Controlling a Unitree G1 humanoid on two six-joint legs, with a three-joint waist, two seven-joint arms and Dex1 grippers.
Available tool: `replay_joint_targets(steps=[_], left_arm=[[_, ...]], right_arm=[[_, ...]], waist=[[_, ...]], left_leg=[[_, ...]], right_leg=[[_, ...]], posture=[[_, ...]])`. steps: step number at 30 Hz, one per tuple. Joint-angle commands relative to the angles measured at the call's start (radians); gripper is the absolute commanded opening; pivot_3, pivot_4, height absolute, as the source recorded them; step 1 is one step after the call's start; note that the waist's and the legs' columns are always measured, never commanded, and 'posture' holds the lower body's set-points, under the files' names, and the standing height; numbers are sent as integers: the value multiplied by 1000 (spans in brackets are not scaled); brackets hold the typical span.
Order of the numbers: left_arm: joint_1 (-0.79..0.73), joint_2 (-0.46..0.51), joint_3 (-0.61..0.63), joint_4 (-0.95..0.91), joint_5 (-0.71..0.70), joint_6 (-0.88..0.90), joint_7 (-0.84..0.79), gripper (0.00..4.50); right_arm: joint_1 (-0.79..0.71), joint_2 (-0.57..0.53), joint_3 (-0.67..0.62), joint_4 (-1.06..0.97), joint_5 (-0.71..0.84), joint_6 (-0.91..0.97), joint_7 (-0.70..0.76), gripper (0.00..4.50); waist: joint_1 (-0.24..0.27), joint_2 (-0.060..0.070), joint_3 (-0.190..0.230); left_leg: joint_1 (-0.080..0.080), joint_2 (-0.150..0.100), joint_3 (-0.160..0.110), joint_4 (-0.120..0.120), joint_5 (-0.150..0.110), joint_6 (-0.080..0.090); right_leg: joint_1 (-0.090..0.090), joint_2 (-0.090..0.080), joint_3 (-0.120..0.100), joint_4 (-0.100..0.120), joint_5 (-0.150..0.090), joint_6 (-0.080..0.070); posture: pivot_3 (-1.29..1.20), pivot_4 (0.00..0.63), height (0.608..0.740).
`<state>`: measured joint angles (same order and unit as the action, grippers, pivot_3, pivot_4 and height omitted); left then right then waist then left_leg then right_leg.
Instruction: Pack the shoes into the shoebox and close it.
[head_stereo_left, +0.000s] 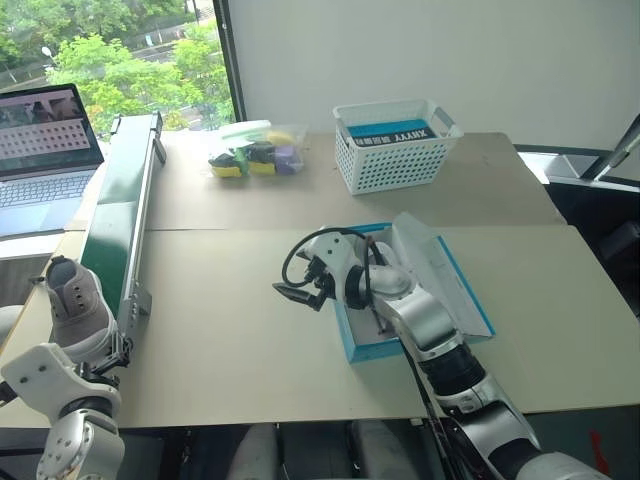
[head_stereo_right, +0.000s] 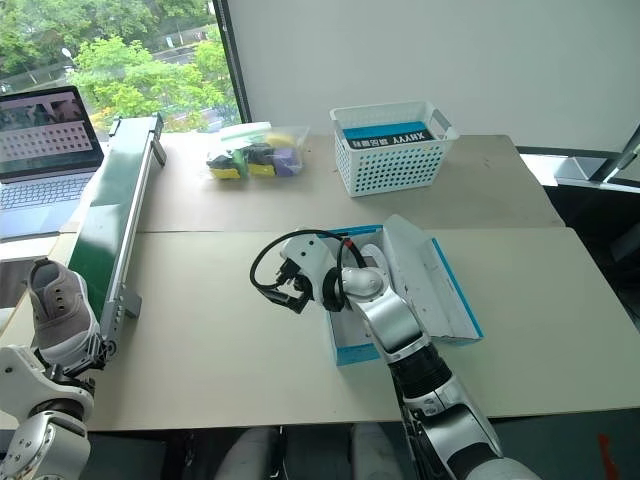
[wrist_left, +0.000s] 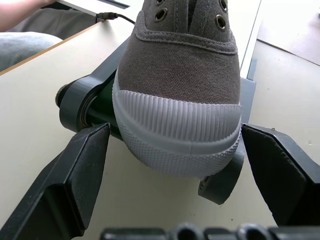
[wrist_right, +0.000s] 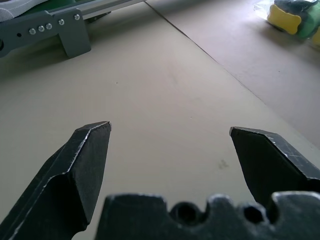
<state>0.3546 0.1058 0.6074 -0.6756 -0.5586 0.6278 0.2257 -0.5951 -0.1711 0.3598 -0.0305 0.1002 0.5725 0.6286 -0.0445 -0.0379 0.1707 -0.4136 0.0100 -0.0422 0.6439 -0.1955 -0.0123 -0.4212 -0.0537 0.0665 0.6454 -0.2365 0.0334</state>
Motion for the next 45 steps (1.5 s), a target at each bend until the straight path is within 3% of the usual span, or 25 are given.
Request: replay_joint_targets(steps=[1,4,8,13,17,22,23,27,31,32,35,45], left_arm=[[-12,2,14,-8,3,-15,4,3301],[-22,5,19,1,3,-16,3,2714],[-28,7,18,4,10,-17,2,2412],[-36,3,9,1,19,-21,3,2310],[-70,2,-14,-61,52,-131,-26,2310],[-99,26,-118,-116,112,-171,-62,2310],[-107,30,-145,-124,120,-170,-71,2310],[-142,39,-272,-154,82,-134,-124,2310],[-183,13,-365,-168,-51,-84,-174,2310],[-192,-7,-381,-165,-143,-62,-187,2310],[-203,-25,-396,-159,-311,-23,-205,2310],[-220,74,-451,-151,-451,29,-215,2310]], right_arm=[[-9,5,-26,-32,13,-3,-5,4500],[-12,7,-27,-28,12,-4,-7,4500],[-13,7,-29,-25,10,-7,-8,4500],[-12,9,-31,-25,6,-8,-9,4500],[-14,10,-32,-21,5,-10,-9,4500],[-25,24,-52,-9,20,6,-18,4500],[-36,54,-93,-6,63,60,-30,4500],[-200,285,-549,110,464,481,-216,4500],[-311,330,-754,216,674,676,-303,4500],[-337,339,-804,250,727,714,-331,4500],[-353,327,-814,261,779,756,-356,4500],[-334,328,-791,209,866,773,-423,4500]], waist=[[0,0,0],[0,0,0],[2,0,0],[2,0,0],[3,0,0],[2,0,0],[2,0,0],[-2,0,0],[5,0,0],[4,0,0],[-3,0,0],[-24,1,0]], left_leg=[[0,0,0,0,0,0],[0,0,0,0,0,0],[1,0,0,0,0,0],[1,0,0,0,0,0],[1,0,0,0,0,0],[0,0,0,0,0,0],[0,0,0,0,0,0],[0,3,0,0,0,0],[0,3,-2,0,0,0],[-1,3,-2,0,0,0],[-3,3,-1,-1,0,0],[-2,5,-1,-1,-1,2]], right_leg=[[0,0,0,0,0,0],[0,0,0,0,0,0],[0,0,0,0,0,0],[1,0,0,1,0,0],[1,0,0,1,0,0],[0,0,0,0,0,0],[0,0,0,0,0,0],[-1,2,1,1,3,-3],[1,3,-1,0,3,-3],[0,3,-1,0,3,-3],[-1,3,-1,0,3,-3],[-1,7,1,0,2,-3]], posture=[[0,150,737],[0,150,737],[0,150,737],[0,150,737],[0,150,737],[0,150,737],[0,150,737],[0,150,737],[0,150,737],[0,150,737],[0,150,737],[0,150,737]])
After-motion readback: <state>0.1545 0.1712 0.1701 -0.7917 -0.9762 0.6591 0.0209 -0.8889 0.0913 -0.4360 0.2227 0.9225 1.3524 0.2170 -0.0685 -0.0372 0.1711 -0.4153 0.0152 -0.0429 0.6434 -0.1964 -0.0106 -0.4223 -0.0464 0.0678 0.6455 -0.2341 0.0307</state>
